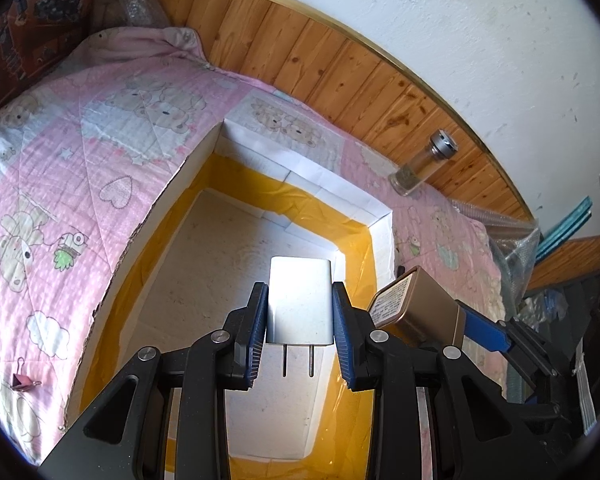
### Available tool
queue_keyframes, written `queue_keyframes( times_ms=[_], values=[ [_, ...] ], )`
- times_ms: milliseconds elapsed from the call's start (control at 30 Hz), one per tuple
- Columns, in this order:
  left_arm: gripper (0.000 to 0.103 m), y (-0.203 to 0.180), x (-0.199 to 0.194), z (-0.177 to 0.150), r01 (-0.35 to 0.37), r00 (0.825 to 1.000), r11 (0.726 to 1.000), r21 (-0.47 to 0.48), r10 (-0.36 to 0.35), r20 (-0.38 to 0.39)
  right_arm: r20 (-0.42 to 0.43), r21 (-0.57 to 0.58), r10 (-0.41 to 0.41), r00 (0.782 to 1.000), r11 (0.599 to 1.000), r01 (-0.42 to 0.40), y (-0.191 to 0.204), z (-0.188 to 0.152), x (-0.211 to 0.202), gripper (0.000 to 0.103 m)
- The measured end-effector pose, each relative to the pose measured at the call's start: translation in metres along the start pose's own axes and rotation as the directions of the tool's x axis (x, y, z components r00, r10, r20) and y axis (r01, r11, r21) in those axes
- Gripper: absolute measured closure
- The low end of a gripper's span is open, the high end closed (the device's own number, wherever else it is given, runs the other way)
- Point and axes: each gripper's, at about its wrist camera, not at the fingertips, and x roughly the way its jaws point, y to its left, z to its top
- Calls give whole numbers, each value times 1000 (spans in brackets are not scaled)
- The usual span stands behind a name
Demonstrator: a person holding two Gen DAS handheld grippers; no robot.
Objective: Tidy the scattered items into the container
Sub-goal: 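Lower the gold cube and white charger into the yellow-lined box with both grippers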
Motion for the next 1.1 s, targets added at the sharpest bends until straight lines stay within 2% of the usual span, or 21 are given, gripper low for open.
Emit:
queue_keyframes(
  times_ms=[600,1100],
  values=[
    [71,5,27,23,-32,998,999,11,33,-45,-60,-21,0,998,1000,-1,-11,20,33,48],
    [71,9,48,36,-58,995,998,13,59,-86,-106,-76,-39,994,997,31,-19,33,65,48]
  ],
)
